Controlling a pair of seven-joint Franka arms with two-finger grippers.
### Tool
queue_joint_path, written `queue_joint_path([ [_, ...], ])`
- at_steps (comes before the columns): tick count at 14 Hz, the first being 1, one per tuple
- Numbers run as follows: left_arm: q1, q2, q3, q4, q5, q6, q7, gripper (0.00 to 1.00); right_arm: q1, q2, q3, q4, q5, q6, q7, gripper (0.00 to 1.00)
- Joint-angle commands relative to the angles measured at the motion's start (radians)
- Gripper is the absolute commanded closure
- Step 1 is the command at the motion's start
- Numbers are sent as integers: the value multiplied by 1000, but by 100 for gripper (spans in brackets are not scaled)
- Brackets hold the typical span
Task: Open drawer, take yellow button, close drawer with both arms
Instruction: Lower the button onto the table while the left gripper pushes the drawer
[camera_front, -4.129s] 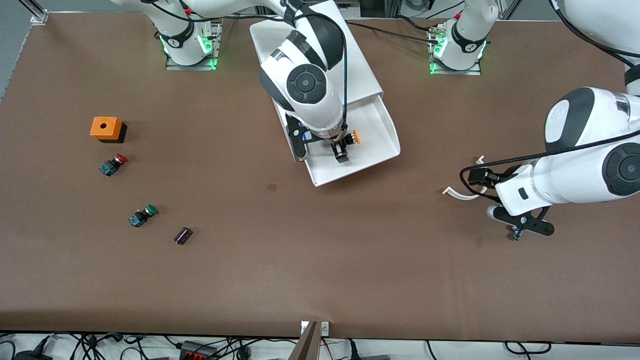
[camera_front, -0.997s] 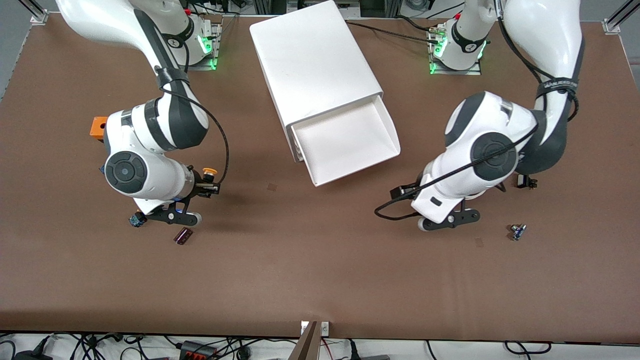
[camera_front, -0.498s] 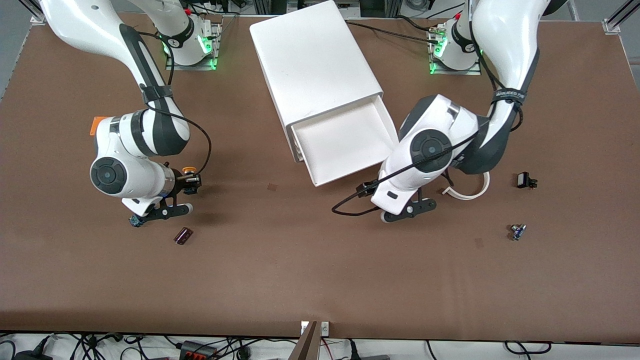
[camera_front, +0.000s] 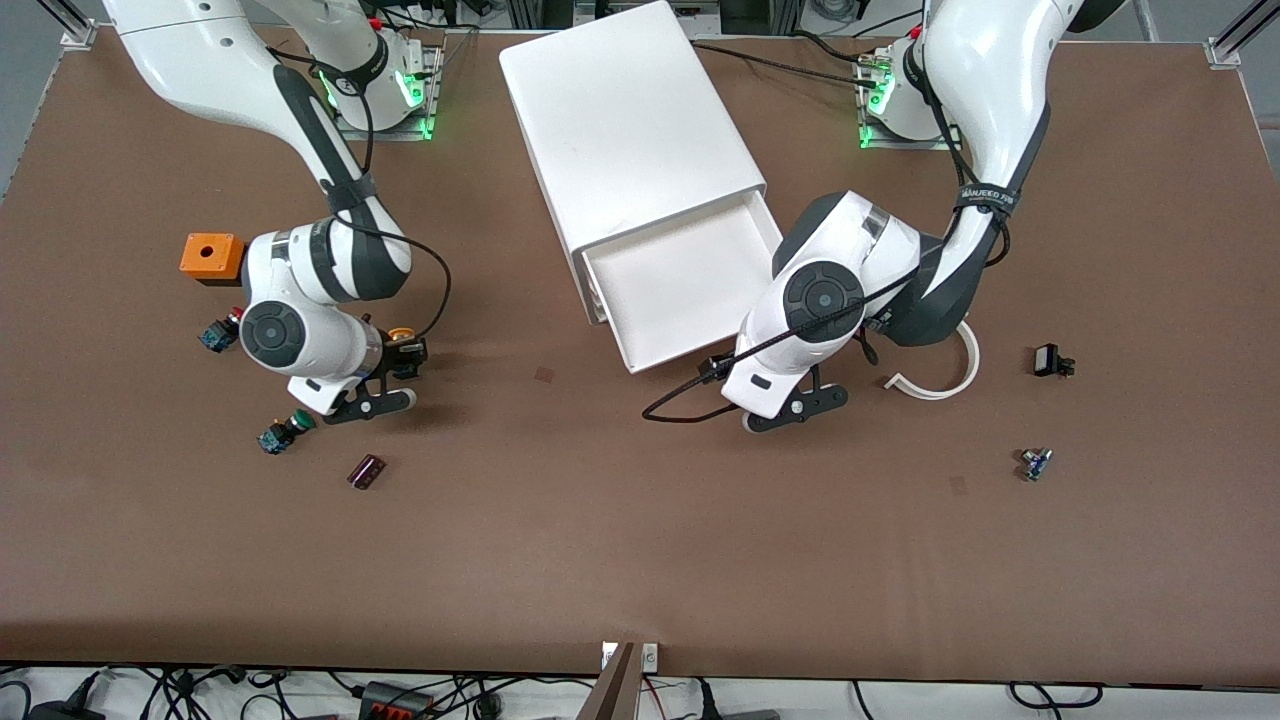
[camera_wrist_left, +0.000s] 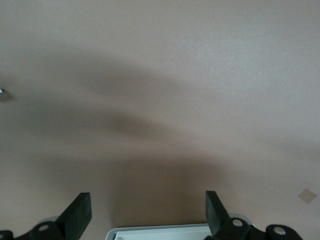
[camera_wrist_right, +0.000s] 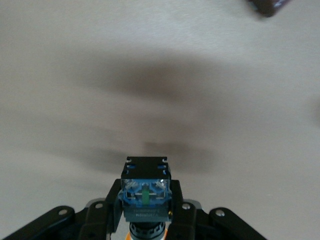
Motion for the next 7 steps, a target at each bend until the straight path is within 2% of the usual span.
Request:
queue_joint_path([
  [1, 8, -30, -34, -34, -23, 5, -79, 0, 11, 1, 3, -23, -15, 44, -14, 100],
  [7, 13, -74, -84, -126, -24, 4, -101, 0, 9, 56, 0, -20, -15, 113, -2, 97],
])
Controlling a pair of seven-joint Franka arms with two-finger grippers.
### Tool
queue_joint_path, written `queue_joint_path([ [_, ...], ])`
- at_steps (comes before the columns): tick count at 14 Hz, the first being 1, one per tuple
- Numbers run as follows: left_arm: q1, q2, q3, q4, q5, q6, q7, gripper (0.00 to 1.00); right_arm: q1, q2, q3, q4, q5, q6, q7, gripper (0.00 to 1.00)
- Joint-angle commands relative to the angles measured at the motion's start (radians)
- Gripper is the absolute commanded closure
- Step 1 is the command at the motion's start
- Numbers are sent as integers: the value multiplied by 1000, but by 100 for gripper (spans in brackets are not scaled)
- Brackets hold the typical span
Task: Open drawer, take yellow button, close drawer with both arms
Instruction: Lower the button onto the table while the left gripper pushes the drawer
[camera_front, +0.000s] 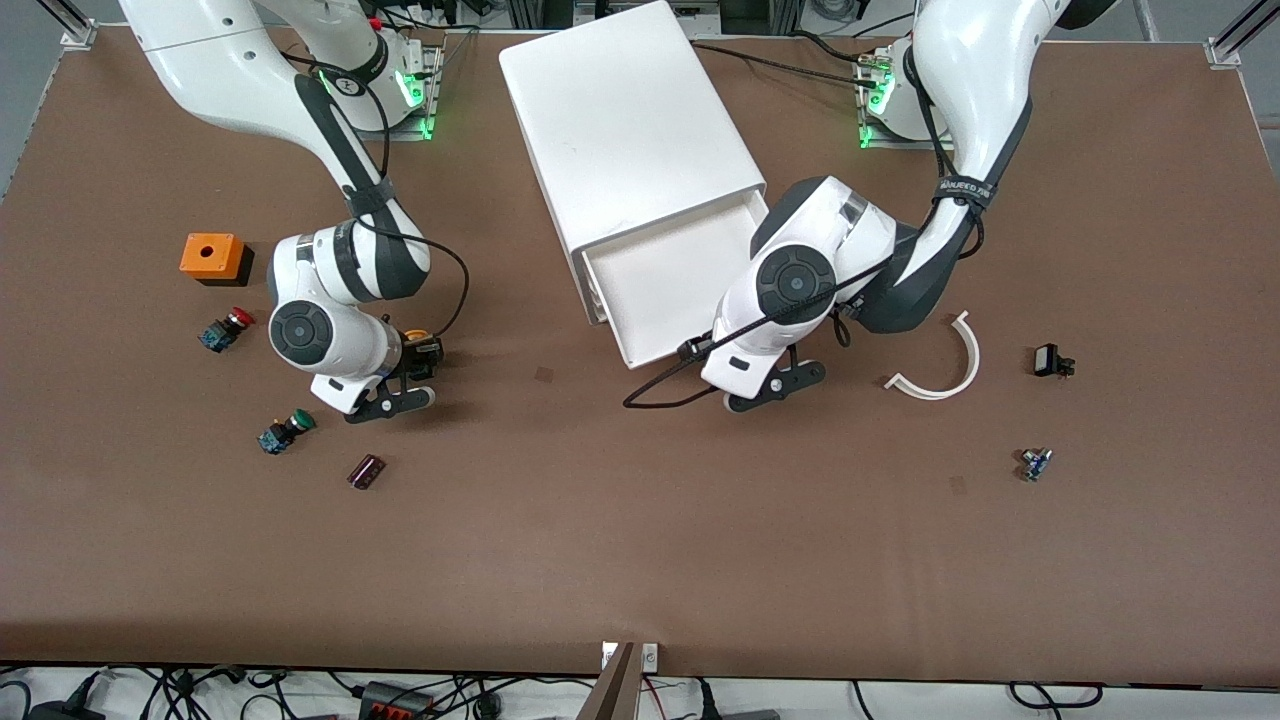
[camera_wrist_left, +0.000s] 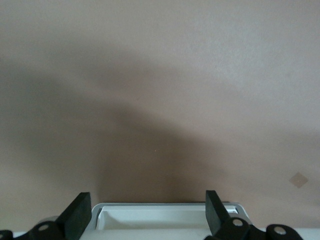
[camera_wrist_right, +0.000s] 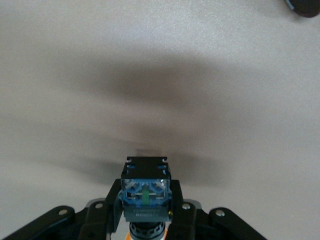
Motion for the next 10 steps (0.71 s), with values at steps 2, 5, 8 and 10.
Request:
queue_joint_path([
  [2, 15, -57, -45, -83, -16, -10, -20, 0, -7, 5, 1, -4, -10, 30, 36, 1],
  [5, 18, -69, -75, -105, -16, -23, -20, 0, 2, -64, 3, 27, -12, -36, 140, 0],
  [8, 20, -77, -100, -117, -16, -52, -17, 0, -6, -99, 0, 169, -12, -224, 163, 0],
  [10, 24, -79, -115, -117, -16, -75, -17, 0, -12, -133, -3, 244, -10, -312, 163, 0],
])
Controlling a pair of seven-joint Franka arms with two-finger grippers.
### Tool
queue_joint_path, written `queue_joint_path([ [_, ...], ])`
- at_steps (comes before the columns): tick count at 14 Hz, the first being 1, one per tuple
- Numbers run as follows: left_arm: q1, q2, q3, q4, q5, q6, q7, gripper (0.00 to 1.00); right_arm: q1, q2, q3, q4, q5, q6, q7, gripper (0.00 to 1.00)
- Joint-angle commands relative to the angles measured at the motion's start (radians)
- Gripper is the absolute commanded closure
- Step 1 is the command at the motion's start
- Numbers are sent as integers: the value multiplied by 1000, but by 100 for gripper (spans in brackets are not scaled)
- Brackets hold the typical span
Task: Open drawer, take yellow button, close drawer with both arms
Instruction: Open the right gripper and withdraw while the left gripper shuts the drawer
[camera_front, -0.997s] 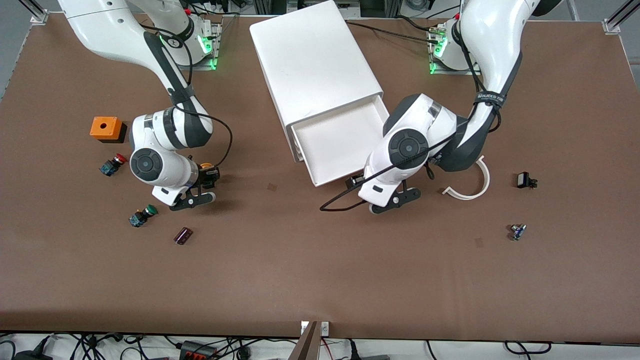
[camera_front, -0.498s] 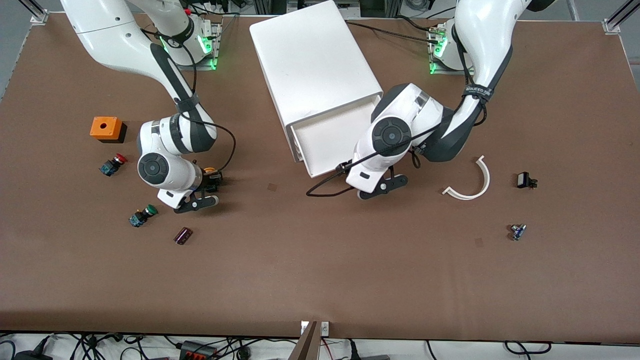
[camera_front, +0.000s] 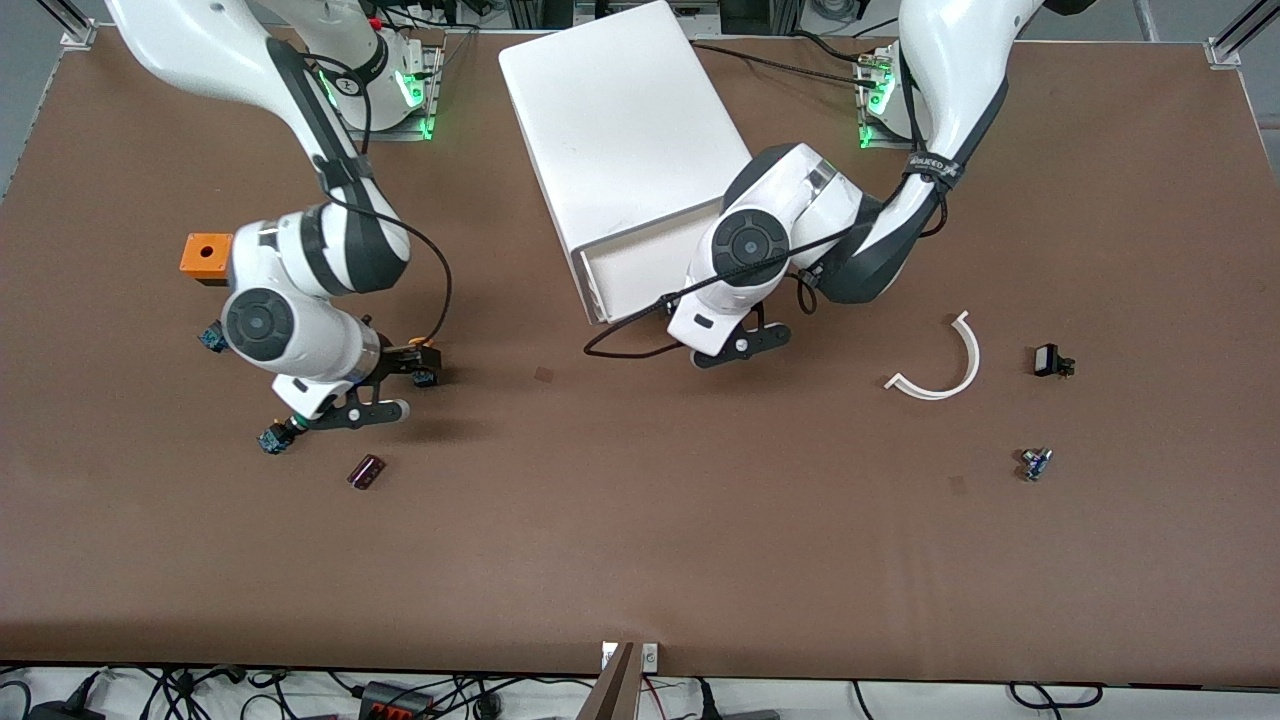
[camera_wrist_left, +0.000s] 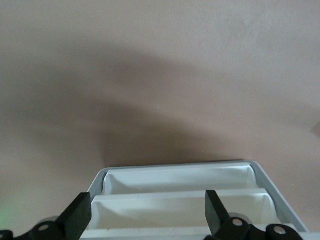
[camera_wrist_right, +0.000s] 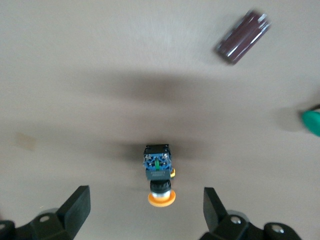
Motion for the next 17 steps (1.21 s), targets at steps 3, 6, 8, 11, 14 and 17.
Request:
queue_joint_path([
  [3, 52, -44, -74, -52, -43, -40, -6, 0, -28, -69, -9, 157, -7, -175, 16, 0],
  [6, 53, -47, -99, -77, -45, -40, -8, 0, -39, -82, -34, 255, -7, -264, 19, 0],
  [8, 52, -46, -107, -78, -45, -40, -9, 0, -39, -91, -69, 304, -12, -283, 7, 0],
  [11, 52, -47, -122, -92, -45, -38, -9, 0, -44, -91, -103, 355, -2, -338, 3, 0],
  [14, 53, -56, -134, -107, -45, -37, -11, 0, -47, -106, -123, 366, -2, -359, 4, 0],
  [17, 52, -59, -136, -109, -45, -37, -11, 0, -47, -114, -160, 366, -1, -362, 3, 0],
])
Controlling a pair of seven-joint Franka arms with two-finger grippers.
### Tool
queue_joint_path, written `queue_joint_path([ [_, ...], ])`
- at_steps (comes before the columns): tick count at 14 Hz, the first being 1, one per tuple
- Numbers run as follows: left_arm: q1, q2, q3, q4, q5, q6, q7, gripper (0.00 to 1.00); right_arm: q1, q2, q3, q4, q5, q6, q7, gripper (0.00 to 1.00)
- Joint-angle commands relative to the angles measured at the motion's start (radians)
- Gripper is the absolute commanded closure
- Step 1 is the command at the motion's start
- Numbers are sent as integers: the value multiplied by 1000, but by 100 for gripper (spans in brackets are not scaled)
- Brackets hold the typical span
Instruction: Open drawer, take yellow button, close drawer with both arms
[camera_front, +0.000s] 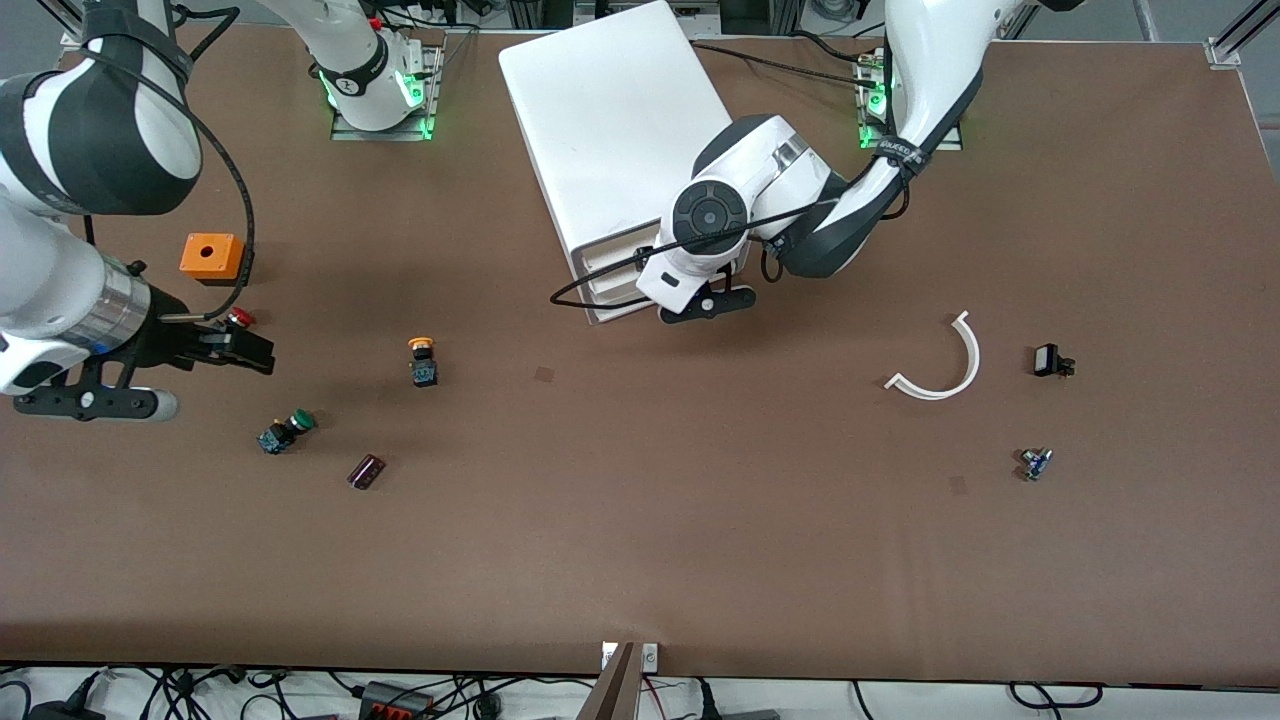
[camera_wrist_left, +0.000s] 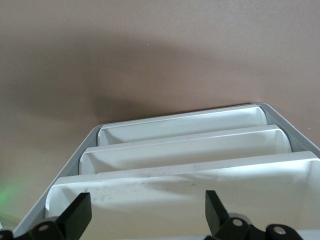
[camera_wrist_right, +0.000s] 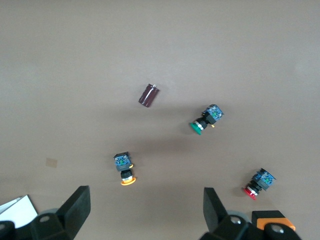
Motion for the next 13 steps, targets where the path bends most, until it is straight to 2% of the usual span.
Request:
queue_joint_path([
  [1, 18, -46, -15, -43, -21, -7, -4, 0, -4, -16, -26, 8, -1, -26, 1, 0],
  [4, 29, -48, -15, -40, -21, -7, 8, 0, -58, -57, -15, 8, 1, -20, -8, 0],
  [8, 61, -63, -9, -17, 4, -4, 26, 0, -219, -123, 73, -11, 1, -26, -135, 0],
  [13, 229, -110, -4, 37, 22, -10, 302, 0, -224, -198, 77, -93, -9, -62, -132, 0],
])
